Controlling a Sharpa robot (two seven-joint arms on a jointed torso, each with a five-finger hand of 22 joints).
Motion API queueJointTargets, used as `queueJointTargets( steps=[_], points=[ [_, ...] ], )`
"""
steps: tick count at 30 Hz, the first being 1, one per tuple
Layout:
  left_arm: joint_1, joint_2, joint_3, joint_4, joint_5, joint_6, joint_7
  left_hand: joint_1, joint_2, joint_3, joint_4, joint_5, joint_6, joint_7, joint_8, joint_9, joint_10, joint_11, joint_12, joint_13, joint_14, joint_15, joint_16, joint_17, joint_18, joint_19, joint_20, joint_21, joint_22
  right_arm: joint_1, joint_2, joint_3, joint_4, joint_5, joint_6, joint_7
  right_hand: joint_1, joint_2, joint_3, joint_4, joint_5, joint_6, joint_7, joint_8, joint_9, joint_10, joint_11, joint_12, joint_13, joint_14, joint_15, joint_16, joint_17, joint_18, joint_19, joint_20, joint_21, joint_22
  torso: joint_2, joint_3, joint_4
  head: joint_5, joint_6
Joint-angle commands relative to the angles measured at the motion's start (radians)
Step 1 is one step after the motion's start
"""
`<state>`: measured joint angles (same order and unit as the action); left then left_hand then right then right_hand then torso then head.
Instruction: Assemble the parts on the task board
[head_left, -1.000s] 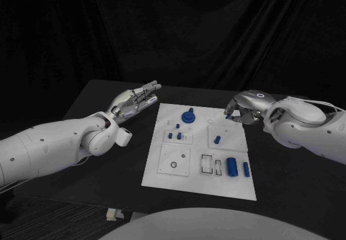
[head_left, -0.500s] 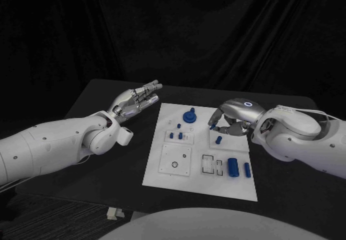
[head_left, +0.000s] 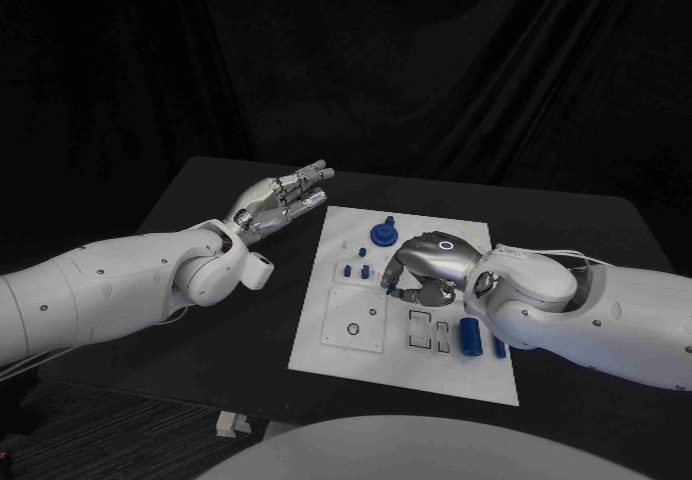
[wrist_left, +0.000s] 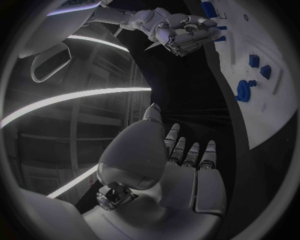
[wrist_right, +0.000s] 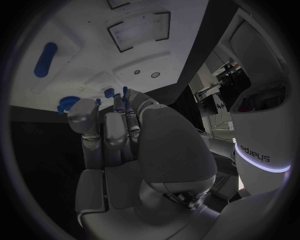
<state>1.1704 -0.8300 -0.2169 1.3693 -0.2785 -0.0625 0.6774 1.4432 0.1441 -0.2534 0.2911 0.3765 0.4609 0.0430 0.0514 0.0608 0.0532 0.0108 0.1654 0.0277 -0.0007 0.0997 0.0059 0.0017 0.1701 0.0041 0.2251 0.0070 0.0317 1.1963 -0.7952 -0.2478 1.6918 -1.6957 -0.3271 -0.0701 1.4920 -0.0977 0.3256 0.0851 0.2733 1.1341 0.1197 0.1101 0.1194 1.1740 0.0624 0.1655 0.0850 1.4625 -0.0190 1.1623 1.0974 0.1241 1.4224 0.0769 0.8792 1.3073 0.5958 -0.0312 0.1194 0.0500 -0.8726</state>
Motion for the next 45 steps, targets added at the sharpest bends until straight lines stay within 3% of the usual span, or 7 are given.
queueJointTargets(
  steps=[1, 7, 17, 25, 29, 36, 45],
  points=[
    [-0.002, 0.004, 0.001, 0.001, 0.007, 0.020, 0.077, 0.003, 0.009, 0.005, -0.004, 0.004, 0.001, 0.004, -0.003, 0.001, -0.003, 0.006, -0.001, -0.001, 0.001, 0.008, -0.006, -0.002, 0.007, -0.002, 0.005, -0.002, 0.000, -0.013, 0.017, 0.001, -0.010, -0.038, 0.019, -0.002, 0.001, -0.011, 0.003, -0.002, 0.002, 0.002, 0.001, -0.004, -0.001, 0.009, -0.001, -0.005, -0.001, 0.019, -0.002, 0.007, 0.002, -0.017, 0.007, 0.003, 0.007, 0.124, -0.001, 0.0006, 0.0012, 0.001, 0.000],
    [-0.004, 0.008, 0.001, -0.003, 0.007, 0.029, 0.073, 0.009, 0.010, 0.006, -0.005, 0.007, 0.005, 0.006, -0.002, 0.002, -0.003, 0.009, 0.000, -0.001, 0.001, 0.012, -0.006, -0.002, 0.008, -0.002, 0.007, -0.002, 0.000, -0.031, 0.052, 0.001, -0.026, -0.040, 0.022, 0.001, 0.002, -0.012, 0.005, -0.004, 0.005, -0.002, 0.002, -0.008, -0.001, 0.013, -0.001, -0.008, -0.002, 0.021, -0.002, 0.014, 0.009, -0.018, 0.009, 0.002, 0.016, 0.125, 0.001, 0.0017, 0.0087, -0.007, 0.000],
    [-0.005, 0.010, 0.001, -0.005, 0.007, 0.034, 0.067, 0.012, 0.011, 0.007, -0.006, 0.008, 0.011, 0.009, -0.001, 0.004, -0.003, 0.012, 0.001, 0.000, 0.001, 0.014, -0.006, -0.002, 0.008, -0.002, 0.009, -0.002, 0.002, -0.044, 0.080, 0.001, -0.043, -0.040, 0.047, 0.000, 0.001, -0.014, 0.006, -0.005, 0.005, -0.006, 0.003, -0.012, -0.002, 0.016, 0.000, -0.010, -0.003, 0.023, -0.002, 0.020, 0.014, -0.019, 0.010, 0.002, 0.021, 0.126, 0.001, -0.0015, 0.0014, 0.002, 0.000],
    [-0.005, 0.014, 0.001, -0.007, 0.007, 0.038, 0.064, 0.014, 0.011, 0.008, -0.006, 0.009, 0.016, 0.011, 0.000, 0.005, -0.003, 0.014, 0.002, 0.000, 0.001, 0.015, -0.006, -0.002, 0.009, -0.002, 0.010, -0.002, 0.002, -0.054, 0.094, 0.001, -0.059, -0.040, 0.056, -0.002, 0.001, -0.015, 0.006, -0.005, 0.005, -0.007, 0.003, -0.013, -0.002, 0.016, 0.000, -0.011, -0.003, 0.022, -0.002, 0.020, 0.014, -0.019, 0.010, 0.002, 0.021, 0.126, -0.002, -0.0004, 0.0037, 0.006, 0.000],
    [-0.005, 0.015, 0.001, -0.009, 0.007, 0.040, 0.063, 0.015, 0.012, 0.008, -0.006, 0.010, 0.017, 0.012, 0.000, 0.005, -0.003, 0.015, 0.002, 0.000, 0.001, 0.016, -0.006, -0.002, 0.009, -0.002, 0.011, -0.002, 0.003, -0.056, 0.096, 0.001, -0.064, -0.040, 0.064, -0.006, 0.002, -0.016, 0.008, -0.006, 0.005, -0.009, 0.004, -0.015, -0.002, 0.015, 0.000, -0.013, -0.004, 0.022, -0.002, 0.019, 0.012, -0.018, 0.009, 0.002, 0.019, 0.125, -0.002, -0.0001, 0.0013, 0.011, 0.000],
    [-0.006, 0.017, 0.001, -0.011, 0.007, 0.046, 0.061, 0.020, 0.014, 0.009, -0.006, 0.012, 0.023, 0.016, 0.001, 0.007, -0.004, 0.019, 0.002, -0.001, 0.001, 0.024, -0.006, -0.002, 0.009, -0.002, 0.017, -0.001, 0.005, -0.058, 0.095, 0.001, -0.069, -0.040, 0.074, -0.011, 0.003, -0.017, 0.010, -0.009, 0.006, -0.012, 0.005, -0.017, -0.003, 0.014, 0.001, -0.016, -0.005, 0.020, -0.001, 0.020, 0.012, -0.019, 0.008, 0.003, 0.021, 0.125, -0.001, -0.0003, 0.0031, 0.004, 0.000],
    [-0.008, 0.019, 0.001, -0.015, 0.007, 0.049, 0.060, 0.022, 0.014, 0.009, -0.006, 0.015, 0.028, 0.018, 0.002, 0.008, -0.004, 0.021, 0.002, -0.001, 0.001, 0.023, -0.006, -0.002, 0.009, -0.002, 0.018, -0.001, 0.004, -0.060, 0.099, 0.001, -0.075, -0.040, 0.082, -0.008, 0.003, -0.018, 0.011, -0.010, 0.006, -0.015, 0.006, -0.020, -0.003, 0.014, 0.002, -0.018, -0.006, 0.020, 0.000, 0.021, 0.012, -0.019, 0.008, 0.003, 0.022, 0.125, -0.001, -0.0001, 0.0011, 0.014, 0.000]
  ],
)
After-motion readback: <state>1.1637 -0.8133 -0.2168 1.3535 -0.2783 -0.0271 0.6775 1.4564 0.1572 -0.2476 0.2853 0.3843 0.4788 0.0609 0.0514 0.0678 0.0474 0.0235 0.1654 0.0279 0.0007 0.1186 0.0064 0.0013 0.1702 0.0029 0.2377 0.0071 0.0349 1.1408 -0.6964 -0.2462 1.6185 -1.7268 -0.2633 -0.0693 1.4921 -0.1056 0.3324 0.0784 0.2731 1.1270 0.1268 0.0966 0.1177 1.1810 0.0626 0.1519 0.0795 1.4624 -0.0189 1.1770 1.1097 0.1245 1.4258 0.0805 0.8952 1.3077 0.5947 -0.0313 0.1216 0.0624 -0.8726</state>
